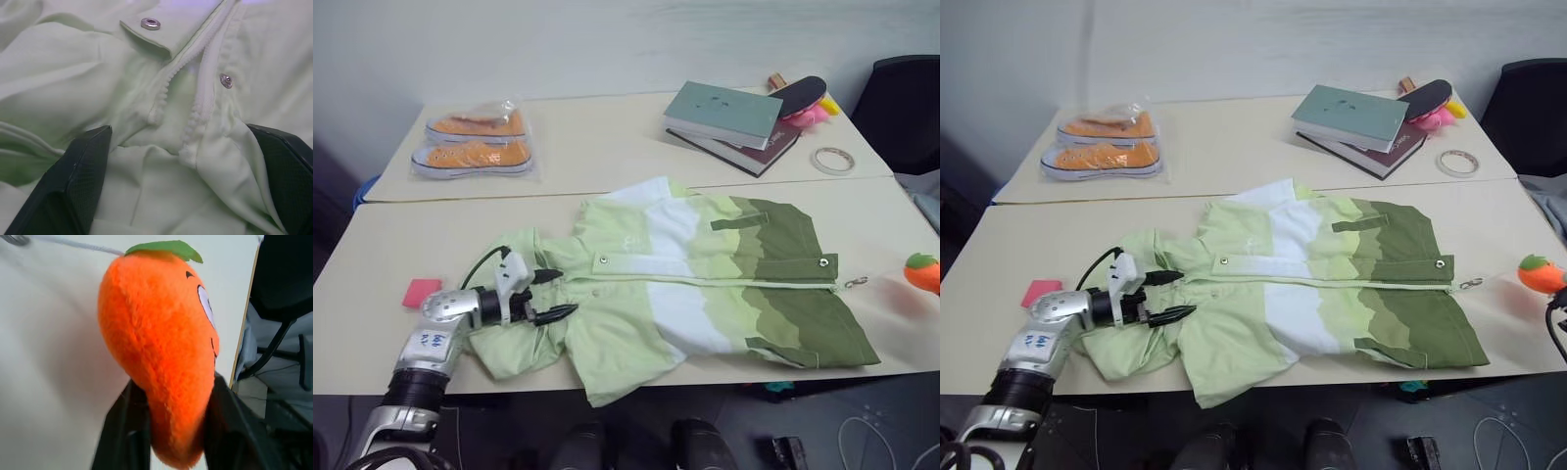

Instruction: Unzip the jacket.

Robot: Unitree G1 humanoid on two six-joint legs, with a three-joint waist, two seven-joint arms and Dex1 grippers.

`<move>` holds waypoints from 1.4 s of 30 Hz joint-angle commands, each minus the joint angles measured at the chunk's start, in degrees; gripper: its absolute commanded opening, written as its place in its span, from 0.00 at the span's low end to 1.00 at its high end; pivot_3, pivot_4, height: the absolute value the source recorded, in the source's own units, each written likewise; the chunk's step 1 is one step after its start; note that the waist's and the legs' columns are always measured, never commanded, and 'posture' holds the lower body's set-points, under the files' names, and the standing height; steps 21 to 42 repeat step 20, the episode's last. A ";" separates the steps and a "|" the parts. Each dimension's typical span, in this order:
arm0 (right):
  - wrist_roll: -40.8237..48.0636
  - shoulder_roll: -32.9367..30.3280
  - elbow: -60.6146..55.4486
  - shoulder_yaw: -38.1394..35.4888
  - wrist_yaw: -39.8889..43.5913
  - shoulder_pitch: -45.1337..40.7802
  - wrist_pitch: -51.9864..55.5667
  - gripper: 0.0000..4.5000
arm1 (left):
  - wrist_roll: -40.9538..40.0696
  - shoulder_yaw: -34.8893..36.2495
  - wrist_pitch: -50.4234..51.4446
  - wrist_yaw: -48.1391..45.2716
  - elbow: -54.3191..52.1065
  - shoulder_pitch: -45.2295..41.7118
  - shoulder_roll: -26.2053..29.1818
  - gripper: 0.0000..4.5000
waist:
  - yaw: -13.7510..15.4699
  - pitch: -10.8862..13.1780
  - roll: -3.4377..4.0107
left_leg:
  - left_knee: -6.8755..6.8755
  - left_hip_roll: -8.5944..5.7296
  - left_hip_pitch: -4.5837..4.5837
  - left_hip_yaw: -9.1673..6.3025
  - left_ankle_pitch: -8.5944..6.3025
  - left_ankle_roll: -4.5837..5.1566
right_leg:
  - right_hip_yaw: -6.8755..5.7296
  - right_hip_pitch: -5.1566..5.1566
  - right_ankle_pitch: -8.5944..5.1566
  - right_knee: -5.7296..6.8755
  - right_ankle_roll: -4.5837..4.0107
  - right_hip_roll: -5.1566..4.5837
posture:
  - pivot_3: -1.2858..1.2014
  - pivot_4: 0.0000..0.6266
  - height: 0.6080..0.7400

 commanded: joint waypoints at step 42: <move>24.19 14.54 -33.23 15.03 36.01 -2.96 -0.43 0.99 | -4.99 18.54 -0.47 -0.65 -28.42 27.91 9.08 1.00 | 0.98 0.63 -0.85 | 0.28 -0.06 -0.48 -0.56 -0.32 0.22 | -0.08 0.07 -0.05 -0.34 -0.12 -0.21 | 0.52 0.24 1.00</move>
